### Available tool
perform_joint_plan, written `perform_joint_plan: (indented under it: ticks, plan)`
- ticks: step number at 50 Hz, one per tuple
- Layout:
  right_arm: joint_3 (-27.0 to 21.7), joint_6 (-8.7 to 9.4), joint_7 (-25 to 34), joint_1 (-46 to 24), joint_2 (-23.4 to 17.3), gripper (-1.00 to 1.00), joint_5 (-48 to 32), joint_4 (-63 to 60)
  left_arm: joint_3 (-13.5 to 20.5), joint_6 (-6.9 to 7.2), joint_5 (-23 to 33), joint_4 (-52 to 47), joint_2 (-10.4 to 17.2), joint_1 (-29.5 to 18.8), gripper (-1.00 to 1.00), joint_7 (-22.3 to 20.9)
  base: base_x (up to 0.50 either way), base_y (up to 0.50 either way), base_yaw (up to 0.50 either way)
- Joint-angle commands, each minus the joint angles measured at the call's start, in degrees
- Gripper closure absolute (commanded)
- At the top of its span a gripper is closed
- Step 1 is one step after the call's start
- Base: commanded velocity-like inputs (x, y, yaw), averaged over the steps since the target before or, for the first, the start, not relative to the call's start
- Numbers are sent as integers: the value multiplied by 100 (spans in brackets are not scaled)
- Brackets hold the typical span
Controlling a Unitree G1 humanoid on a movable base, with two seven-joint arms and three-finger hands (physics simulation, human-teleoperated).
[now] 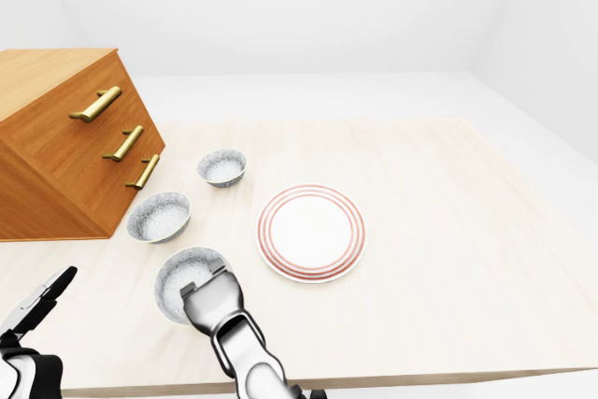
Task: Put the bowl at the front on the plate.
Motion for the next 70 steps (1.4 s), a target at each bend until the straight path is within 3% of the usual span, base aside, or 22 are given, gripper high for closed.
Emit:
perform_joint_plan:
  ticks: [1,19,31,33,42,43,44,46,54,58,61,63,64,70]
  plan:
    - [115,-98,333,24,23,100,126,189,3,0,15,20,-6,-18,-100,0,0,0,0]
    - [42,-186,254,-110,105,100,-80,118,-24,-28,18,105,16,-23,-100,0,0,0,0]
    - [-92,-68,140,-271,219,100,-273,-184,-21,-28,26,42,-5,14,-100,0,0,0,0]
    - [-105,-32,88,-263,222,100,-249,-244,-37,-100,47,123,-11,-7,-100,0,0,0,0]
    - [-148,124,142,-259,172,100,-257,-688,2,-8,34,-22,-32,24,-100,0,0,0,0]
    - [-149,124,133,-258,172,100,-250,-691,-1,-18,36,-12,-32,22,-100,0,0,0,0]
    - [-151,124,138,-262,167,100,-261,-708,-19,-152,66,162,-26,-27,-100,0,0,0,0]
    - [-160,124,175,-272,158,100,-273,-778,-21,-81,37,74,-9,2,-100,0,0,0,0]
    - [-171,124,498,-277,102,100,-395,-1185,-13,-60,27,9,-25,33,-100,0,0,0,0]
    - [-213,124,594,-288,74,100,-451,-1393,-34,-160,54,122,-30,7,-100,0,0,0,0]
    - [-252,124,601,-262,45,100,-499,-1604,-33,-108,46,40,-35,38,-100,0,0,0,0]
    - [-283,124,516,-244,38,100,-507,-1730,-51,-196,65,153,-26,10,-100,0,0,0,0]
    - [-324,124,440,-239,27,100,-476,-1783,-46,-148,50,90,-25,33,-100,0,0,0,0]
    - [-396,124,-63,-280,11,100,-667,-1983,-69,-209,63,167,-13,23,-100,0,0,0,0]
